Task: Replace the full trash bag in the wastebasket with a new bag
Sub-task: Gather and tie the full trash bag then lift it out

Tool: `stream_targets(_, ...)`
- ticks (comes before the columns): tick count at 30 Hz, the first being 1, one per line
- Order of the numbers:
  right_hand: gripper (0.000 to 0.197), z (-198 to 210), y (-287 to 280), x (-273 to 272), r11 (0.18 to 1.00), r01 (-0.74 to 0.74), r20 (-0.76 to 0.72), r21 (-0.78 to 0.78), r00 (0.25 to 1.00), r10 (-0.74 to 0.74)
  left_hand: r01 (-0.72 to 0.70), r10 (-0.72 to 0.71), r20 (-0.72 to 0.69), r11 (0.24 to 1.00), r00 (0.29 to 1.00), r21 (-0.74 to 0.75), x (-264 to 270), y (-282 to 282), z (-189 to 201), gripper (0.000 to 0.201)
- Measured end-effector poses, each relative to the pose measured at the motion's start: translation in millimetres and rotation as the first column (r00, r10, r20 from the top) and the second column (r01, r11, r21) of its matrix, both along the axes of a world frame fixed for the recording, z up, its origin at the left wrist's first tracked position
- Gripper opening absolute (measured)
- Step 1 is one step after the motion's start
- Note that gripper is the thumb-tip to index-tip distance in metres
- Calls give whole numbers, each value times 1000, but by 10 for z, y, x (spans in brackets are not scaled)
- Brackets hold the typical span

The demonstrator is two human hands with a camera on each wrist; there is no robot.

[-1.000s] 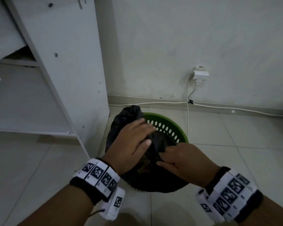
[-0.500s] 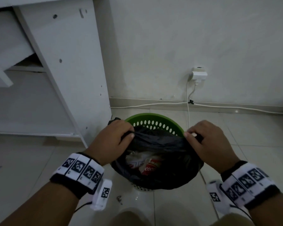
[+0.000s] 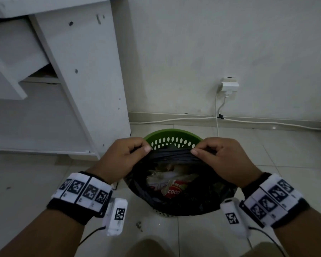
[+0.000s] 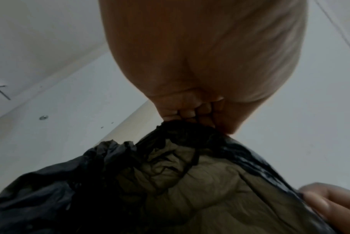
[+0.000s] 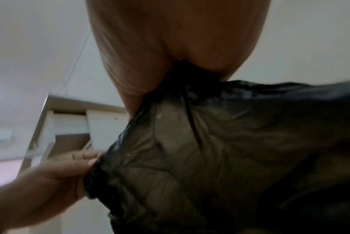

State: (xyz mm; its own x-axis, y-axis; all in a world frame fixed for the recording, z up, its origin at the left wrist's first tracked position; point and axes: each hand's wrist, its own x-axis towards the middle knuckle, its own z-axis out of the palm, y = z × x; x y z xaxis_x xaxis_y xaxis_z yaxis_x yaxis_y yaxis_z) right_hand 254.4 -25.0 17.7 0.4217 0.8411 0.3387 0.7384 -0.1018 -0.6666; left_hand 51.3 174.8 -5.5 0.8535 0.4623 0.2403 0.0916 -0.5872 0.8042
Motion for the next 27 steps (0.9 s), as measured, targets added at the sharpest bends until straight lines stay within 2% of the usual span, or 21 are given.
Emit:
stream_targets(3,17,-39,42,148,995,21,234,-102,972,4,-59,64,-16,978,998,200,83,9,-44,18)
stream_targets(6,30,27,181,213,985,145,442,-93,892,-90,-145,114,117,940,987,309,230,-77,25,12)
stream_targets(9,43,143,363,71,992,123,416,-25,904,-101,-237,159,219,888,963,395,394,-166,145,8)
stream_targets(11,45,199,485,-96,997,35,341,-71,940,-9,-258,162,245,862,956,437,479,-236,217,8)
stream_targets(12,40,211,529,-164,996,-2,289,-92,957,28,-258,155,255,859,954,443,502,-262,241,8)
stream_targets(15,19,249,540,-236,999,-36,198,-37,979,43,-218,133,218,876,967,430,445,-238,237,8)
stream_targets(18,13,267,428,-138,996,-60,203,-60,977,71,-110,74,104,914,992,390,309,-106,124,17)
stream_targets(20,10,275,333,-52,994,-97,180,-54,978,106,-57,49,33,941,998,333,237,-69,58,15)
stream_targets(22,8,277,261,30,994,-107,156,-7,982,107,-37,40,-7,974,999,224,206,-75,49,8)
stream_targets(25,9,311,216,148,991,0,123,137,992,-17,-3,2,-36,1000,999,-21,213,-109,75,7)
stream_targets(27,8,372,203,218,976,42,105,216,992,-66,37,-39,-37,997,999,-65,237,-135,71,12)
